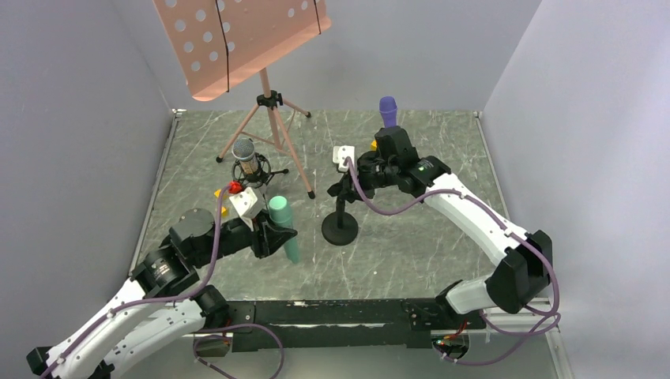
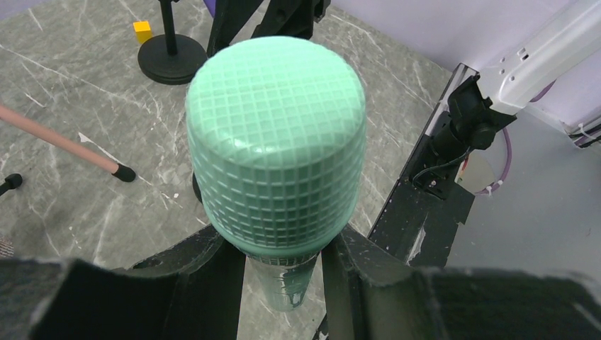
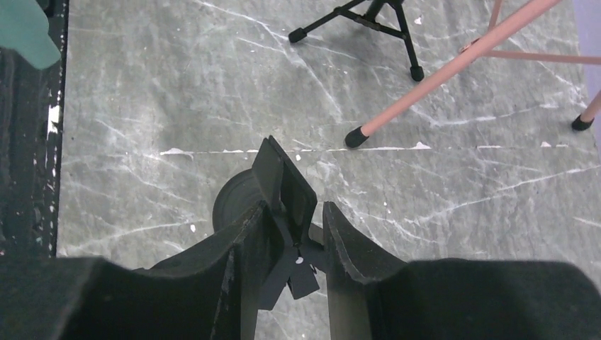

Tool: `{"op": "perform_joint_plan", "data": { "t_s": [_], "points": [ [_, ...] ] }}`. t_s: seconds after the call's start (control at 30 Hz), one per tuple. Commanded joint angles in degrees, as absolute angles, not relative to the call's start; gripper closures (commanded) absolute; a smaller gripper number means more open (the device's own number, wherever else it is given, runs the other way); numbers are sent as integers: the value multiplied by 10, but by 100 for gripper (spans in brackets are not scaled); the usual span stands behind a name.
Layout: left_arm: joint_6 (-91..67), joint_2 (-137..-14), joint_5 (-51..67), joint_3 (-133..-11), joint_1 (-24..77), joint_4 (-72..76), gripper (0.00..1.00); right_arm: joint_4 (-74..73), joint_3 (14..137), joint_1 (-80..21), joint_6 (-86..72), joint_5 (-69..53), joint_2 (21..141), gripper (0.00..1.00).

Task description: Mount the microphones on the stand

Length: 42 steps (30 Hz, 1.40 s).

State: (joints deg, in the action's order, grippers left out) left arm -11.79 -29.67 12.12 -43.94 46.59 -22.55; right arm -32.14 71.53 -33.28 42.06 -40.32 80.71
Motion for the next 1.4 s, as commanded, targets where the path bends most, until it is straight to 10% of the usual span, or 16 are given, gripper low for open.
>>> {"op": "perform_joint_plan", "data": {
  "t_s": [0.0, 0.2, 0.4, 1.37],
  "points": [
    [-121, -311, 126, -453, 467, -182, 100, -345, 704, -361, 325, -324, 807, 61],
    [-98, -331, 126, -469, 466, -181, 100, -386, 754, -342, 334, -425, 810, 25],
    [-76, -354, 124, -483, 467, -176, 100, -428, 762, -254, 459, -547, 802, 14],
    [-69, -435, 130, -513, 467, -128, 100, -419, 727, -231, 566, -692, 891, 18]
  ]
}}
